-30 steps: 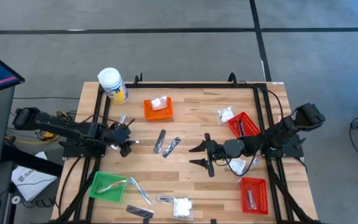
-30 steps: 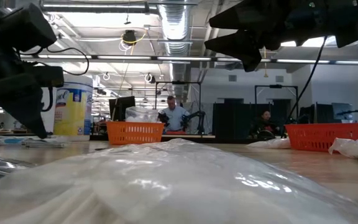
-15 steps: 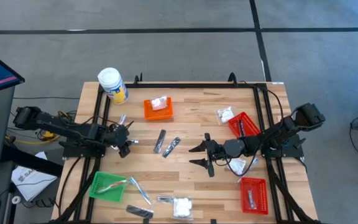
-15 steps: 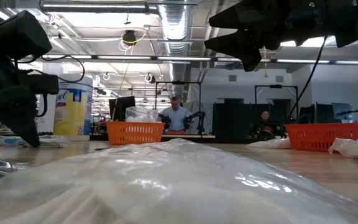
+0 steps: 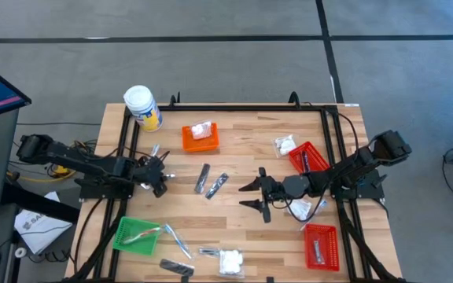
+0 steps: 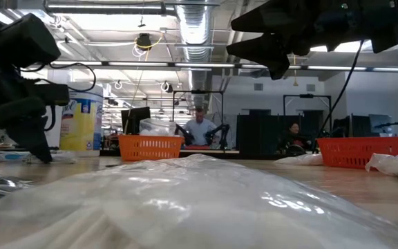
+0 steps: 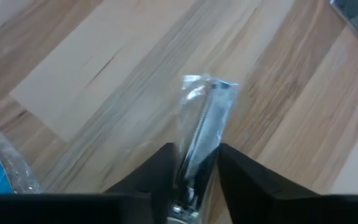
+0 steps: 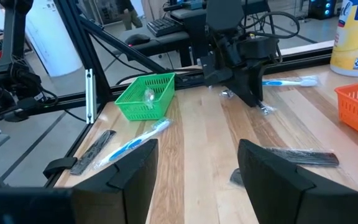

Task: Pick & Place Travel size toiletries
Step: Put the silver nail cutter into the bottom red basket

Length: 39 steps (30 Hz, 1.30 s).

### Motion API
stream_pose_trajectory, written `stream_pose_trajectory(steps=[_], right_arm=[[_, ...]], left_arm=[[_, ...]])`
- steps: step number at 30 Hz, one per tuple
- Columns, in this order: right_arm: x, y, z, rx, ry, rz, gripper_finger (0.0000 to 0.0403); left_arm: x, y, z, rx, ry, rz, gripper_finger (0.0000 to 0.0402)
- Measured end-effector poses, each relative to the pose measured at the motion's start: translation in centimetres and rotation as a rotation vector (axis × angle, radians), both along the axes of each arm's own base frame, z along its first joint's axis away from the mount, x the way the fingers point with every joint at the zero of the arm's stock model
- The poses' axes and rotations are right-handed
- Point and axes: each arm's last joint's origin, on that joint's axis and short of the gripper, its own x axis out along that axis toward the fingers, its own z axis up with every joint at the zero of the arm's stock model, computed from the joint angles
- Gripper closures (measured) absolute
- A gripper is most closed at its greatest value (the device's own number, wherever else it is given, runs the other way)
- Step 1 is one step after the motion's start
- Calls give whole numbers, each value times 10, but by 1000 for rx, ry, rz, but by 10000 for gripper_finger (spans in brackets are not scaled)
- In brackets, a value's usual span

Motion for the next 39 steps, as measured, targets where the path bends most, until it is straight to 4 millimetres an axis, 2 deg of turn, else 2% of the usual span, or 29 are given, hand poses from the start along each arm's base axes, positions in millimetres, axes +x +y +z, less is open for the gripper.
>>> stream_pose_trajectory(steps=[6, 17, 26, 35, 39], right_arm=[[0, 0, 1, 3, -11, 0, 189], [0, 0, 2, 5, -17, 0, 189], [0, 0, 2, 7, -22, 0, 189], [1, 0, 11, 14, -113, 2, 189], [2, 0, 17, -19, -176, 6, 189]], left_arm=[[4, 0, -1, 1, -21, 17, 364], [20, -4, 8, -36, -217, -52, 364], [39, -23, 32, -23, -528, -216, 364], [51, -48, 65, 135, -884, -385, 364], [57, -57, 71, 193, -989, -433, 364]])
